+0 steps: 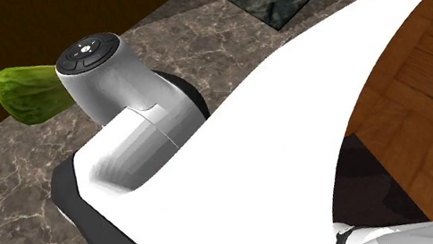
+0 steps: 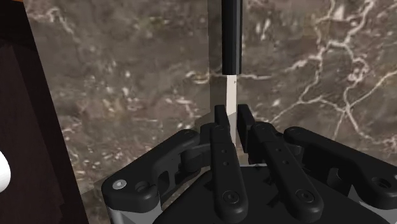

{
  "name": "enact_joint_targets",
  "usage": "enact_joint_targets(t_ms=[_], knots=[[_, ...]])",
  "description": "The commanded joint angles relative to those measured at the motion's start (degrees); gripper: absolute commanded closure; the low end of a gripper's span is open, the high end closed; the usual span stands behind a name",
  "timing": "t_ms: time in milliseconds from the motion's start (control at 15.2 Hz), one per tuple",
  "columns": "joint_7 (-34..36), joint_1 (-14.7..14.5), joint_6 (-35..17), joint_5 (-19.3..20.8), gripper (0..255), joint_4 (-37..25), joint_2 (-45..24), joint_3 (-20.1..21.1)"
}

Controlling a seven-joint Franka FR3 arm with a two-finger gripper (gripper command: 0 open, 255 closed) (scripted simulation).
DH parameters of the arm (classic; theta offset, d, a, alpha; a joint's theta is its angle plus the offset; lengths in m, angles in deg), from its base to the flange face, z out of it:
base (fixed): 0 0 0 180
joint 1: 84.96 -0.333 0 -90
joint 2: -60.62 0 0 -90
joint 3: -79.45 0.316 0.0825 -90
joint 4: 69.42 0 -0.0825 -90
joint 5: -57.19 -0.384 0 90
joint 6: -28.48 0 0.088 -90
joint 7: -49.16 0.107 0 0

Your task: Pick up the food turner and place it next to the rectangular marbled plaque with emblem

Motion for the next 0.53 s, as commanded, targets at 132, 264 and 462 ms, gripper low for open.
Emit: enact_joint_targets(t_ms=[132,264,462], knots=[[-1.3,-0.7,2.9,-1.8,255,-1.0,2.4,-1.1],[-2.0,-1.1,4.8,-2.7,255,-1.7,3.9,-1.9],[-2.8,-1.7,7.6,-3.8,255,-2.9,5.8,-3.0]])
